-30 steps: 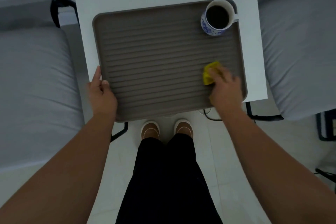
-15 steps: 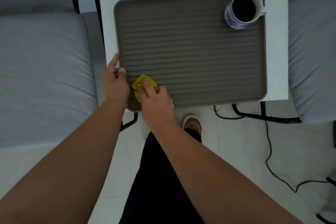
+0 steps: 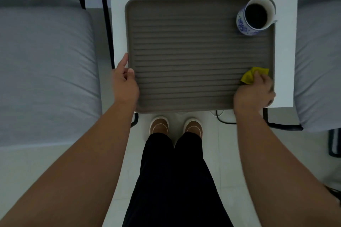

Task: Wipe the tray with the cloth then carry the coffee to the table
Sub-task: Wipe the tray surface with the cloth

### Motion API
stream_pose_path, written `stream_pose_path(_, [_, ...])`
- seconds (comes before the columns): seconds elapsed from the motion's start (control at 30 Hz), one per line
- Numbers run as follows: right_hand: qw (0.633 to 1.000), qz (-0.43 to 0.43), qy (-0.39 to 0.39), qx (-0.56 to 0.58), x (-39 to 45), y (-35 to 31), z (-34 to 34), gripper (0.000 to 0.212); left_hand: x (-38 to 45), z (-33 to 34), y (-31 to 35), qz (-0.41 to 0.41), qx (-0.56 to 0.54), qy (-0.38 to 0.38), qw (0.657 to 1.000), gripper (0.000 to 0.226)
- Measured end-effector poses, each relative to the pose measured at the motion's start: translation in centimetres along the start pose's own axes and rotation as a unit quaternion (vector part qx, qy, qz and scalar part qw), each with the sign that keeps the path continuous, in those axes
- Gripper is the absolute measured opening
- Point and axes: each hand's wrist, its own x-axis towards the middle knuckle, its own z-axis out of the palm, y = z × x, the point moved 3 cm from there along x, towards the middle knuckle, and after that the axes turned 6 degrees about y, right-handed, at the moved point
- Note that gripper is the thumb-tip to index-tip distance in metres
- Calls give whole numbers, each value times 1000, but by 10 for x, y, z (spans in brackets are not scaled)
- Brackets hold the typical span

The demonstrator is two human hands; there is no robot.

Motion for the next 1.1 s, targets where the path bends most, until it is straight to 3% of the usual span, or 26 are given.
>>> stream_pose_path(0.07, [999,-54,-5,-7,-23,-34,11,60,0,0,-1,2,0,-3,1000,47])
stream_pose_path(0.17, [969,-237,-65,-8,-83,-86,33,59,1,0,-1,4,3,-4,1000,48])
stream_pose_path(0.3, [896,-418,-149,-18,-143,-138,40,61,1,0,0,2,-4,-3,1000,47])
stream_pose_path(0.4, [838,-510,-191,-29,-133,-147,40,54,0,0,-1,-7,-16,-4,1000,47])
stream_pose_path(0.43, [834,-519,-186,-33,-119,-145,40,52,0,0,0,-11,-13,-5,1000,47])
stream_pose_path(0.5, [860,-484,-155,-37,-74,-131,41,53,0,0,0,-12,3,-6,1000,46])
stream_pose_path(0.63, [961,-260,-84,-45,24,-77,19,65,-2,-1,1,-3,13,-6,1000,47])
stream_pose_path(0.73, [986,-150,-57,-52,40,-66,11,59,-2,0,1,-2,19,-3,1000,47])
stream_pose_path(0.97, [957,-267,-106,-33,-36,-159,49,56,-6,0,8,-7,20,6,1000,46])
stream_pose_path(1.1, [893,-412,-181,-10,-94,-213,54,53,-5,0,8,-15,8,-1,1000,46])
